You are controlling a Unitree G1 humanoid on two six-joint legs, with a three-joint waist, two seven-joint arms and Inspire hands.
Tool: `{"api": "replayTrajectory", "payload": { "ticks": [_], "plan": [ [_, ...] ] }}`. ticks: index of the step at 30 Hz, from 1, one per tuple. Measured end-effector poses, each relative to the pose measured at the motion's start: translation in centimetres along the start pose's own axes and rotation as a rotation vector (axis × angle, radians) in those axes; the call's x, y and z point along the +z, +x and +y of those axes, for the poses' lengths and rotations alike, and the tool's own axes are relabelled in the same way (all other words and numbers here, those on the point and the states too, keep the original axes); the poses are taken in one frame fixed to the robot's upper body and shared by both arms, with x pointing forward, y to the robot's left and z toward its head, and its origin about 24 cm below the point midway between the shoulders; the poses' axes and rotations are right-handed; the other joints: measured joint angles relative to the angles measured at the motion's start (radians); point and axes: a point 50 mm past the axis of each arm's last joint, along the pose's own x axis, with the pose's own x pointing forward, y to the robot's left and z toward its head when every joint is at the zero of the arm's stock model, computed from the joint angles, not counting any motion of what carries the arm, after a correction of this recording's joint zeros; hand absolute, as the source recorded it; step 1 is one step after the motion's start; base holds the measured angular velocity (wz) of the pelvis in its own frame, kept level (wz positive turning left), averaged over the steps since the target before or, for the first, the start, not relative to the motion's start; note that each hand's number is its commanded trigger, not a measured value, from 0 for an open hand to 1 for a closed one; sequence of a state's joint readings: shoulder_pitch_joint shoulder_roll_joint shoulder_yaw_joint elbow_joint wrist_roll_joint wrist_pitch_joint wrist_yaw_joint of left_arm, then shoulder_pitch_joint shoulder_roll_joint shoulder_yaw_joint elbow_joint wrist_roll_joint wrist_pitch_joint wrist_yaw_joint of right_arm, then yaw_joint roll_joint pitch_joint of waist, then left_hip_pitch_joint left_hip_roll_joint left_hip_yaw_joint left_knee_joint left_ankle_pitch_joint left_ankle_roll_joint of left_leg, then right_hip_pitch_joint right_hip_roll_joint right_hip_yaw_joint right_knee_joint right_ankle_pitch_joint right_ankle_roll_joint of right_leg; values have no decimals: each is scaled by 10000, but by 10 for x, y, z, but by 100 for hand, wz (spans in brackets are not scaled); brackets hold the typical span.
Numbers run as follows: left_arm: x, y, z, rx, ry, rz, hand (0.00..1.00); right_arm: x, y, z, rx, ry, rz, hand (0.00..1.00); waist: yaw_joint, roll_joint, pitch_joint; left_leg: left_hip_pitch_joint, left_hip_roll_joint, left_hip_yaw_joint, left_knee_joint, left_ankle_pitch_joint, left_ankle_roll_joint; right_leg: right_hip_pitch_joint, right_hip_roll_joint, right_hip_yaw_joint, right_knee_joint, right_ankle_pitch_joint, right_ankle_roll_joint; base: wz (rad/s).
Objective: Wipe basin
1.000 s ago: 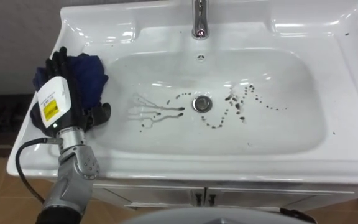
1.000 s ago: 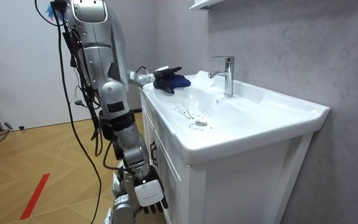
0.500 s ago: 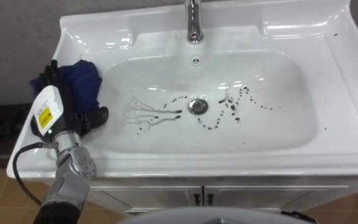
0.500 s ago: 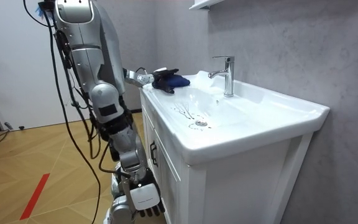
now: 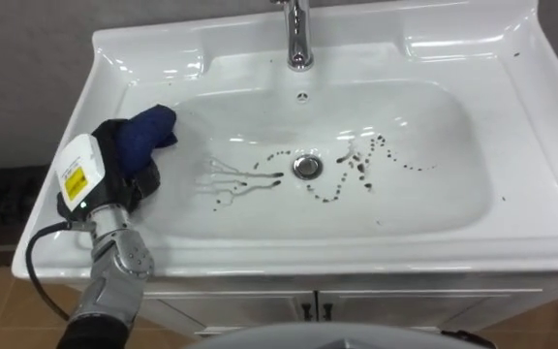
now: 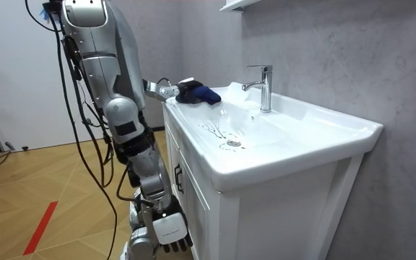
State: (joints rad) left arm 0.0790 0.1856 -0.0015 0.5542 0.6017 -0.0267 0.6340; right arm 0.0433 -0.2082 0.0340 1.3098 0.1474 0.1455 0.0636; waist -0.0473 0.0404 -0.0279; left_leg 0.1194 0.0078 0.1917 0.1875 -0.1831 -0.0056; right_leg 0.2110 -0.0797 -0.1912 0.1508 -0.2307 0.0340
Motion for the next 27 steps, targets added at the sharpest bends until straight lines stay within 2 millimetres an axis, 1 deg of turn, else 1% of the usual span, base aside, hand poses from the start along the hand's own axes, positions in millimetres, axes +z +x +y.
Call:
{"api": "replayTrajectory", "payload": {
  "ticks": [6,16,23,26,27],
  "plan": [
    [-3,4,0,201,-22,308,100,0,0,-3,-273,-1114,129,0,4,4,3,156,-19,-3,-16,-1,0,181,-19,-5,-53,-14,-7,0],
    [-3,7,0,339,-484,713,100,-6,-1,-7,-859,-2999,865,0,22,7,6,166,-47,-29,-59,-1,0,135,-46,-9,-2,-79,11,0],
    [1,8,2,393,-765,661,100,-5,0,-5,-876,-3281,801,0,91,-48,13,124,-49,-43,-53,0,-1,133,-51,-54,-5,-112,2,1],
    [5,11,4,352,-1065,682,100,0,0,-2,-852,-3354,677,0,112,-66,13,-40,-52,-60,20,-1,-1,20,-58,-87,3,-112,3,6],
    [11,14,7,423,-1189,568,100,2,0,-1,-830,-3286,638,0,107,-98,35,-112,-54,-106,27,0,0,-31,-58,-135,6,-110,4,13]
  ]
}}
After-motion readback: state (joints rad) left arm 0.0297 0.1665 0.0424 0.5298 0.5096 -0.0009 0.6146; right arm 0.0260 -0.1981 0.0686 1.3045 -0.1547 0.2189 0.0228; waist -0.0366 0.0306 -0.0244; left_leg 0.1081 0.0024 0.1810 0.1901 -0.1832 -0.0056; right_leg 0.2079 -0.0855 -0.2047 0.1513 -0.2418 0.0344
